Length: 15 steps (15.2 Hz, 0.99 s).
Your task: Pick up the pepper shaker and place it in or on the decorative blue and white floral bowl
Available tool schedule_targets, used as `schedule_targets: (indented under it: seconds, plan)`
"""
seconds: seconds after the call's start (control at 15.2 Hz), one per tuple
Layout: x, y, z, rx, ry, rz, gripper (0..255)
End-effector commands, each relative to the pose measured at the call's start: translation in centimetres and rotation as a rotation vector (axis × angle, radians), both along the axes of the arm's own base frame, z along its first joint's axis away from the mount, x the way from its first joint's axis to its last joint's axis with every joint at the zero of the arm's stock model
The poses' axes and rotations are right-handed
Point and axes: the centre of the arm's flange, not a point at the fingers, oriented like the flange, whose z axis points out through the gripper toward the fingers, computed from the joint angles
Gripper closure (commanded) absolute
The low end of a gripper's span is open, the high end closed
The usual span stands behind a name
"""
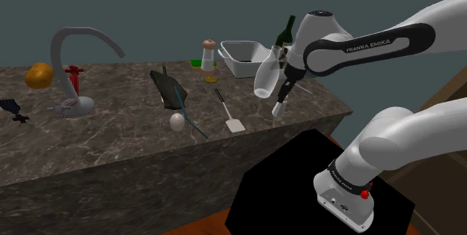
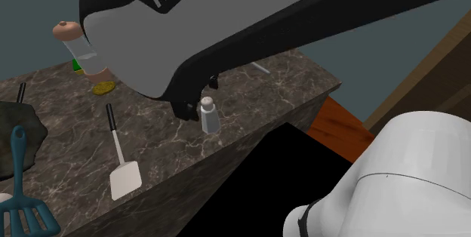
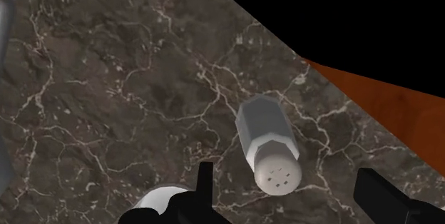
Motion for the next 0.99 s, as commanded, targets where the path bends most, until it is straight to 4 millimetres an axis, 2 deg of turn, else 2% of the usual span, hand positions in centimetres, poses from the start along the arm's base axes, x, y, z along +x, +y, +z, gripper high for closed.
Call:
schedule_targets:
  seconds: [0.0, 0.2, 0.73, 0.79, 0.92]
  plan:
    - [0.1, -0.1, -1.0, 0.0, -0.001, 0.001, 0]
    - [0.1, -0.3, -2.9, 0.0, -0.001, 0.001, 0]
    - [0.1, -0.3, -2.9, 0.0, -0.001, 0.001, 0]
    - [0.1, -0.3, -2.9, 0.0, -0.001, 0.001, 255]
    - [0.1, -0.3, -2.9, 0.0, -0.001, 0.001, 255]
